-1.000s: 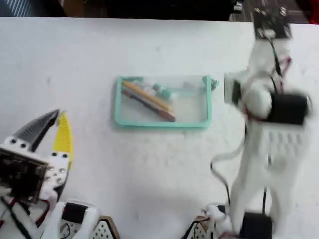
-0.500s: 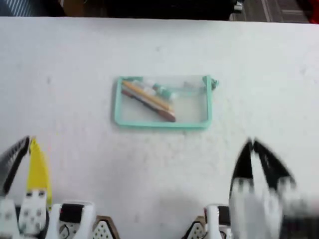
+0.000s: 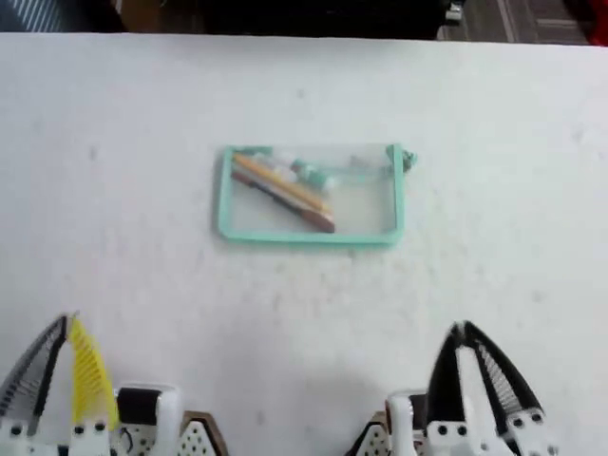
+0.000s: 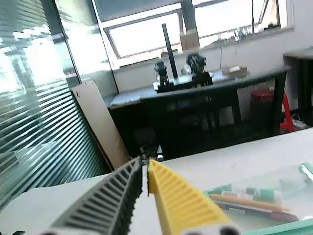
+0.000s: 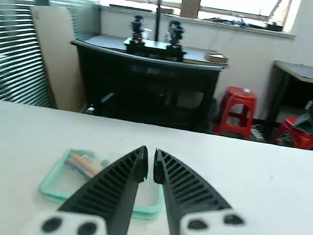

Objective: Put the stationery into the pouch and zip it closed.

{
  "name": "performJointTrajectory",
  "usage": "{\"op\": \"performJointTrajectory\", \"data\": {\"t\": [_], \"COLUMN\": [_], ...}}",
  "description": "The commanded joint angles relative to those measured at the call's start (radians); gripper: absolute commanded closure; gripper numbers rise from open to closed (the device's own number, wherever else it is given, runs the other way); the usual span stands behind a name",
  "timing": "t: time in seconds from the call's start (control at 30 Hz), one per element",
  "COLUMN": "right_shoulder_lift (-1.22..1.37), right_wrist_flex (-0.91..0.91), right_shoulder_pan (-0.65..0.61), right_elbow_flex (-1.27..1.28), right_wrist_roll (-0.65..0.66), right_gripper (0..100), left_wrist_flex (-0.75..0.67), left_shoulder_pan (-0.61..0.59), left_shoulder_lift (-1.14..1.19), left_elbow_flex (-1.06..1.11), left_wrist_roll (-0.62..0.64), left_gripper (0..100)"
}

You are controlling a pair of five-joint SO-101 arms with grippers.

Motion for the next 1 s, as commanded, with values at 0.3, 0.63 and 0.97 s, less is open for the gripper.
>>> {"op": "performJointTrajectory", "data": {"t": [0.3, 0.63, 0.97], "right_shoulder_lift": [-0.004, -0.004, -0.004], "right_wrist_flex": [-0.133, -0.275, -0.509], "right_shoulder_pan": [-0.021, 0.018, 0.024], "right_elbow_flex": [0.127, 0.334, 0.836], "right_wrist_roll": [0.078, 0.087, 0.087], "right_gripper": [98.1, 98.1, 98.1], "left_wrist_flex": [-0.175, -0.393, -0.5], "left_shoulder_pan": [-0.005, -0.004, -0.004], "left_shoulder_lift": [0.005, 0.005, 0.005], "left_elbow_flex": [0.316, 0.672, 1.003], "left_wrist_roll": [0.005, 0.012, 0.012], "left_gripper": [98, 98, 98]}}
